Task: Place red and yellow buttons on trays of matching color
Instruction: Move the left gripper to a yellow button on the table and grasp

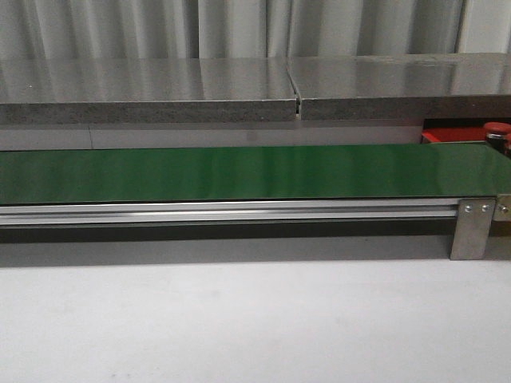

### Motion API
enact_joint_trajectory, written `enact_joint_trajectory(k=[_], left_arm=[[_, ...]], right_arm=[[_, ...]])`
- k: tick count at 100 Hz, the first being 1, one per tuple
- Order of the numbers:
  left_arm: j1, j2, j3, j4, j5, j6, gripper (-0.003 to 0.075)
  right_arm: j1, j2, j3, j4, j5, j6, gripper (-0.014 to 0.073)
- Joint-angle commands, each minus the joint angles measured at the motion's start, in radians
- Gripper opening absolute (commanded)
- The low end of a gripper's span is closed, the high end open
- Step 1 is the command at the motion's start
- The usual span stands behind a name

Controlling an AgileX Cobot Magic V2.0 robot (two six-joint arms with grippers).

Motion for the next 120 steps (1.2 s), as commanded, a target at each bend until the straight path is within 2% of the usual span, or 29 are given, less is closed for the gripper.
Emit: enact_joint_trajectory(k=[1, 6, 13, 25, 29, 33, 85, 105, 120], left_arm=[[0.055, 0.077, -0.068, 0.002, -0.096, -0.015, 0.0017], [0.089, 0.115, -0.088, 0.002, -0.104, -0.015, 0.0064], [0.130, 0.173, -0.120, 0.002, -0.110, -0.015, 0.0181], [0.187, 0.259, -0.178, 0.006, -0.119, -0.015, 0.0480], [0.206, 0.287, -0.202, 0.006, -0.118, -0.015, 0.0558], [0.226, 0.317, -0.229, 0.006, -0.112, -0.015, 0.0601], [0.461, 0.787, -0.665, 0.011, 0.181, -0.015, 0.0585], [0.504, 0.982, -0.855, 0.011, 0.272, -0.015, 0.0585], [0.508, 1.097, -0.985, 0.011, 0.290, -0.015, 0.0585]], right_arm=[[0.001, 0.005, -0.026, 0.005, -0.065, -0.006, -0.0069], [0.001, 0.005, -0.026, 0.005, -0.065, -0.006, -0.0069], [0.001, 0.005, -0.026, 0.005, -0.065, -0.006, -0.0069], [0.001, 0.005, -0.026, 0.005, -0.065, -0.006, -0.0069], [0.001, 0.005, -0.026, 0.005, -0.065, -0.006, -0.0069], [0.001, 0.005, -0.026, 0.005, -0.065, -0.006, -0.0069], [0.001, 0.005, -0.026, 0.005, -0.065, -0.006, -0.0069], [0.001, 0.005, -0.026, 0.005, -0.065, -0.006, -0.0069], [0.001, 0.005, -0.026, 0.005, -0.065, -0.006, -0.0069]])
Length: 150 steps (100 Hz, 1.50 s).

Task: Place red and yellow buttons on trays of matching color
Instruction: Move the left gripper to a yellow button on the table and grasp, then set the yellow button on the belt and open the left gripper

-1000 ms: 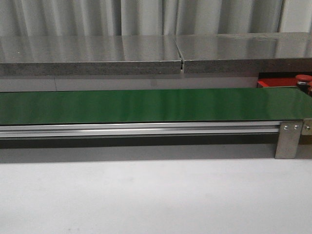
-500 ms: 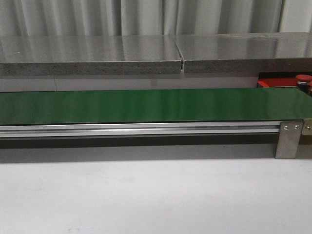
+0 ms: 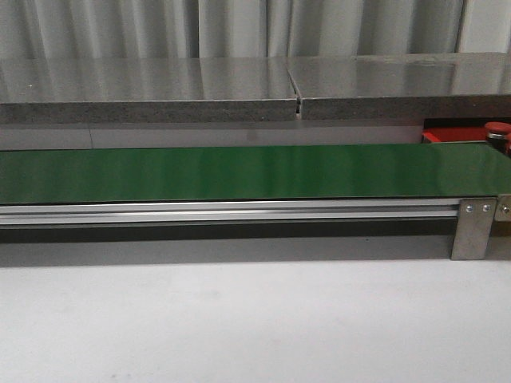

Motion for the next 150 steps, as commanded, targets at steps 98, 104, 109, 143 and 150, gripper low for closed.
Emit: enact_joint_trajectory(k=[98, 104, 109, 143, 150], left_arm=[[0.004, 0.277, -0.388, -0.005, 0.029, -0.008, 0.0191], [0.004, 0.264, -0.388, -0.001, 0.029, -0.008, 0.0186], [0.004, 0.247, -0.388, 0.001, 0.029, -0.008, 0.0186], [-0.018, 0.075, -0.358, 0.023, 0.045, -0.008, 0.0186], [-0.033, 0.028, -0.320, 0.023, 0.048, 0.008, 0.0186]], right_arm=[[0.001, 0.005, -0.026, 0.005, -0.067, -0.005, -0.0069], [0.001, 0.005, -0.026, 0.005, -0.067, -0.005, -0.0069], [0.001, 0.005, -0.026, 0.005, -0.067, -0.005, -0.0069], [0.001, 0.005, -0.026, 0.005, -0.067, -0.005, -0.0069], [0.001, 0.005, -0.026, 0.005, -0.067, -0.005, -0.0069]])
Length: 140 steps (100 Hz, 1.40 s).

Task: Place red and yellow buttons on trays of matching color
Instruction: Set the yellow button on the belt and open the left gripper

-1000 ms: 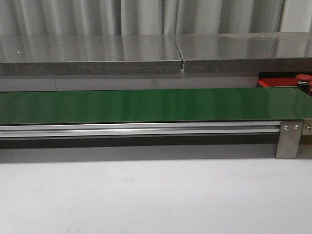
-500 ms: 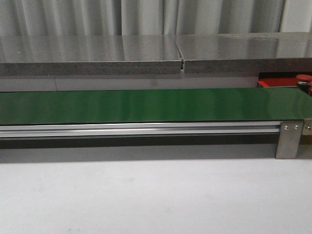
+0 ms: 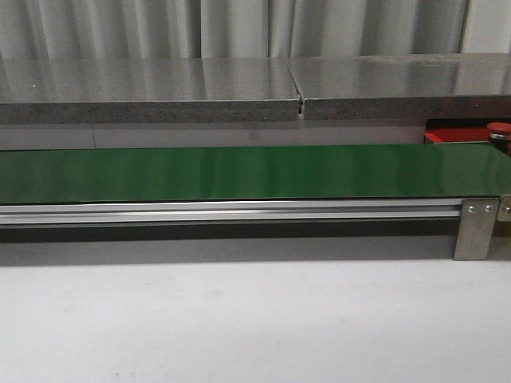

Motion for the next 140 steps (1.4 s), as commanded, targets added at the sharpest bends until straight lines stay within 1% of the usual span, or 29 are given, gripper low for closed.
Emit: enact_joint_trajectory(k=[1, 9, 24, 40, 66, 95, 100, 105, 106, 107, 117, 122, 127, 140], left_arm=[[-0.024, -0.123, 0.011, -0.002, -0.020, 0.012, 0.0186], [-0.056, -0.178, 0.074, -0.002, -0.030, 0.050, 0.0186], [-0.114, -0.280, 0.204, -0.025, -0.107, 0.051, 0.0186], [-0.175, -0.324, 0.303, -0.033, -0.139, 0.051, 0.0186], [-0.214, -0.320, 0.359, -0.027, -0.139, 0.051, 0.0186], [-0.215, -0.273, 0.361, -0.029, -0.096, 0.051, 0.0196], [-0.215, -0.271, 0.361, -0.029, -0.094, 0.052, 0.0219], [-0.215, -0.271, 0.361, -0.029, -0.094, 0.053, 0.0274], [-0.215, -0.271, 0.361, -0.029, -0.096, 0.053, 0.0306], [-0.215, -0.271, 0.361, -0.029, -0.096, 0.053, 0.0306], [-0.215, -0.271, 0.361, -0.029, -0.102, 0.060, 0.0502], [-0.215, -0.271, 0.359, -0.029, -0.110, 0.060, 0.0563], [-0.215, -0.274, 0.357, -0.029, -0.118, 0.060, 0.0582], [-0.215, -0.302, 0.356, -0.064, -0.153, 0.060, 0.0561]], right_arm=[[0.001, 0.005, -0.026, 0.005, -0.067, -0.005, -0.0069], [0.001, 0.005, -0.026, 0.005, -0.067, -0.005, -0.0069], [0.001, 0.005, -0.026, 0.005, -0.067, -0.005, -0.0069], [0.001, 0.005, -0.026, 0.005, -0.067, -0.005, -0.0069], [0.001, 0.005, -0.026, 0.005, -0.067, -0.005, -0.0069], [0.001, 0.005, -0.026, 0.005, -0.067, -0.005, -0.0069], [0.001, 0.005, -0.026, 0.005, -0.067, -0.005, -0.0069], [0.001, 0.005, -0.026, 0.005, -0.067, -0.005, -0.0069], [0.001, 0.005, -0.026, 0.005, -0.067, -0.005, -0.0069], [0.001, 0.005, -0.026, 0.005, -0.067, -0.005, -0.0069], [0.001, 0.005, -0.026, 0.005, -0.067, -0.005, -0.0069], [0.001, 0.005, -0.026, 0.005, -0.067, -0.005, -0.0069], [0.001, 0.005, -0.026, 0.005, -0.067, -0.005, -0.0069], [0.001, 0.005, -0.026, 0.005, -0.067, -0.005, -0.0069]])
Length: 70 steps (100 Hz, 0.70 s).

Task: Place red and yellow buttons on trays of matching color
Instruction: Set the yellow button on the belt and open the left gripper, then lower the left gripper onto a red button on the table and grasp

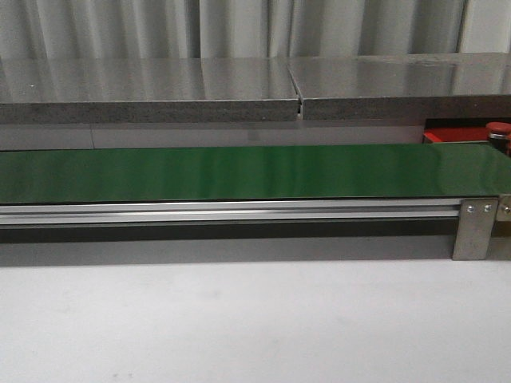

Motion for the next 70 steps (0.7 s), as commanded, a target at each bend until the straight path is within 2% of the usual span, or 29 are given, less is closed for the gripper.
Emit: enact_joint_trajectory(k=[1, 16, 34, 52, 70], left_arm=[[-0.006, -0.082, -0.031, -0.034, -0.068, 0.001, 0.0560], [-0.006, -0.152, -0.031, -0.150, -0.125, 0.078, 0.0545], [0.016, -0.209, -0.031, -0.139, -0.120, 0.083, 0.0545], [0.098, -0.209, -0.017, -0.139, -0.061, 0.083, 0.0545], [0.204, -0.198, 0.064, -0.117, -0.047, 0.083, 0.0546]], right_arm=[[0.001, 0.005, -0.026, 0.005, -0.067, -0.005, -0.0069], [0.001, 0.005, -0.026, 0.005, -0.067, -0.005, -0.0069], [0.001, 0.005, -0.026, 0.005, -0.067, -0.005, -0.0069], [0.001, 0.005, -0.026, 0.005, -0.067, -0.005, -0.0069], [0.001, 0.005, -0.026, 0.005, -0.067, -0.005, -0.0069]])
